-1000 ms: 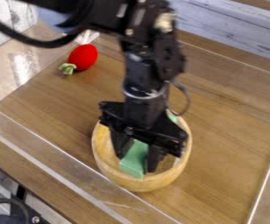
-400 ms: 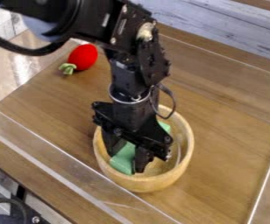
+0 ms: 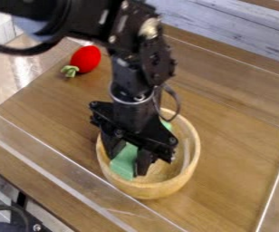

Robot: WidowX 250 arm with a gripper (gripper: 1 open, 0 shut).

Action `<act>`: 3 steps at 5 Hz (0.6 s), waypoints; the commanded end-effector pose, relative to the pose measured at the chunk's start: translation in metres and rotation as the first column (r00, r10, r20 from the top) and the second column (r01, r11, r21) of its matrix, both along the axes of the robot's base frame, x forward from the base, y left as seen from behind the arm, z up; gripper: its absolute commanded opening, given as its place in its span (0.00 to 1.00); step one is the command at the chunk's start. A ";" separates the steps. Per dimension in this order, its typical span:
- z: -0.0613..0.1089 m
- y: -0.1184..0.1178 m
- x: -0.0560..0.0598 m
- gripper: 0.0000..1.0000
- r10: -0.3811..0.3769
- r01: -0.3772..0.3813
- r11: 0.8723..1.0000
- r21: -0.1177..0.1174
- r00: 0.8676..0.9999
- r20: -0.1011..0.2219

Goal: Remove the green block from the brown bowl and put it on the table

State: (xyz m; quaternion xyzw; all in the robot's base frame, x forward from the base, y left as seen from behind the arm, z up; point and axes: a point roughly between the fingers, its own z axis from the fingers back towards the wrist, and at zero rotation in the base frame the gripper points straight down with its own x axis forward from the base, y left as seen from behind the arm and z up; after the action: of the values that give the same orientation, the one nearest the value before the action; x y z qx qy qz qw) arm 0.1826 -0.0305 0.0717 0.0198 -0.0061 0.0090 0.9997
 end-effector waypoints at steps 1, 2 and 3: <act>0.017 -0.011 0.014 0.00 0.016 -0.016 1.000 0.002 0.999 0.050; 0.015 -0.015 0.021 0.00 0.033 -0.032 0.999 -0.017 0.998 0.053; 0.009 -0.021 0.026 0.00 0.034 -0.033 0.999 -0.027 0.998 0.055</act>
State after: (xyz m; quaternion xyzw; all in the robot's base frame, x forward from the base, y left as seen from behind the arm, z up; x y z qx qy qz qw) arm 0.1988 -0.0487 0.0703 0.0126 -0.0112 0.0282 0.9995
